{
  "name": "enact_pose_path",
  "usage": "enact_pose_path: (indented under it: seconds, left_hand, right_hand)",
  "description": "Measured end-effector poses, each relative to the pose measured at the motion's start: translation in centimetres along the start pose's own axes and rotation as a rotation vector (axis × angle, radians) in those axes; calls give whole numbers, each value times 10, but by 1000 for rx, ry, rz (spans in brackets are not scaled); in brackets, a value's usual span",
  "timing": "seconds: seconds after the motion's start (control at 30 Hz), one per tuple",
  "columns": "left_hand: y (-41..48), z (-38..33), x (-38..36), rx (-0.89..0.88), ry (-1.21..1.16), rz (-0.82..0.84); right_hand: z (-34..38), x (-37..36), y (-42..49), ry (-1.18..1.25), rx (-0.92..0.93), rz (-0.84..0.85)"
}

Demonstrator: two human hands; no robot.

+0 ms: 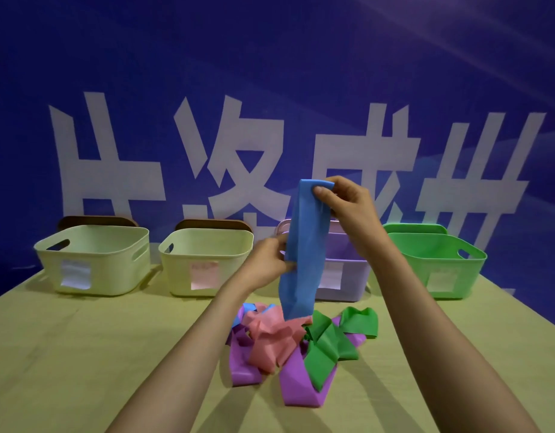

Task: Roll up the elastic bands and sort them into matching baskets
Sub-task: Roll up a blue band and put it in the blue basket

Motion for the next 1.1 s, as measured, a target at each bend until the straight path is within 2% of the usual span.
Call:
enact_pose_path:
  seconds: [0.07,0.17,0.23,0.37,0.43,0.63,0.87,1.0,1.1]
  left_hand:
    - [-1,3,2,40,-7,-9]
    - [-8,-3,-11,72,-371,156]
    - [-8,-11,-8,58,-509,127]
    - [2,-18,3,50,-368,-84]
    - [5,-22,4,28,-359,-133]
    - [2,-25,-2,15,-377,-98]
    - [5,-17,-3,-30,-439,-161]
    - [-1,27,-29,78,-426,-77]
    - [-9,82,-46,215,-418,-76]
  right_hand:
    - [0,1,0,-2,10,-17]
    - [-5,3,2,7,-26,-17]
    - [-9,0,3,20,-50,31]
    - [-12,-8,2,64,-54,70]
    - [-11,-9,3,78,-46,71]
    - [-17,-9,4,49,-69,78]
    - [-35,-18,2,68,-138,83]
    - [-46,-15,12,108,-167,1]
    - [-54,-12,25,159,-205,-39]
Point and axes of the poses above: each hand's wrist, its own y-axis towards the middle knuckle, its own x-axis out of the back of the hand, z = x × y, the point moved 7 cm from there along y, towards the middle knuckle, and after that the axes turned 7 degrees about -x, right-handed, at the moved point
